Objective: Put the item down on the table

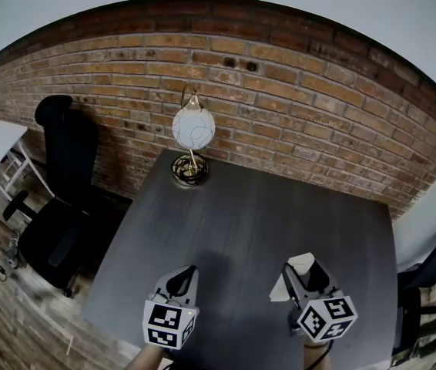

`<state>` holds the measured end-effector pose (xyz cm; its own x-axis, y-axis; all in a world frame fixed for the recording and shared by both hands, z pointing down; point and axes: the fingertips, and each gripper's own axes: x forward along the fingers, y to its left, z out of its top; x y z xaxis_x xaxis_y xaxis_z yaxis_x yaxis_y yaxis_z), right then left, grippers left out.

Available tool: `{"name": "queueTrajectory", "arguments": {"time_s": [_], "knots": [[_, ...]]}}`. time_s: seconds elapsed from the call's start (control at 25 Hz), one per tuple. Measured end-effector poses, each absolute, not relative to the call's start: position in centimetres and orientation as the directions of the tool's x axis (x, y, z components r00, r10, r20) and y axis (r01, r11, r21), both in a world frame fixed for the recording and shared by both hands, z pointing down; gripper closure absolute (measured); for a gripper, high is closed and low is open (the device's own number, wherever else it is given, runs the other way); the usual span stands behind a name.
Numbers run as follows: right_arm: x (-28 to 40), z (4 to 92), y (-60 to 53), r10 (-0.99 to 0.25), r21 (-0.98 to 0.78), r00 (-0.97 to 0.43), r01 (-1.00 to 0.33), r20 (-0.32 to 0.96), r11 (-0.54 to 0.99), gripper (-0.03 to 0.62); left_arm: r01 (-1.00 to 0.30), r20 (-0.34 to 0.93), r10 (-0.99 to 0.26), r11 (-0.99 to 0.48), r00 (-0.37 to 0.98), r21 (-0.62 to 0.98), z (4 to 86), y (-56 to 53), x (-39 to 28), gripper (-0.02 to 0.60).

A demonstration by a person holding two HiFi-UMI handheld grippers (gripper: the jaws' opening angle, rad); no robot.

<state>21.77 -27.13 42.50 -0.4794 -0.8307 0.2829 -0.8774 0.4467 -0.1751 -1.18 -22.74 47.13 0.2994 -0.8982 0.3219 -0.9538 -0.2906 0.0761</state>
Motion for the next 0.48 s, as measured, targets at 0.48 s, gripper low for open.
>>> {"name": "queueTrajectory", "arguments": {"time_s": [0.48], "knots": [[19.6,45.5,-35.5,-0.776,-0.019,-0.539,-0.825,0.329,0.565,0.298,-0.951,0.366,-0.878,-0.284,0.309,0.122,52.7,-26.0,-1.5,0.563]]}}
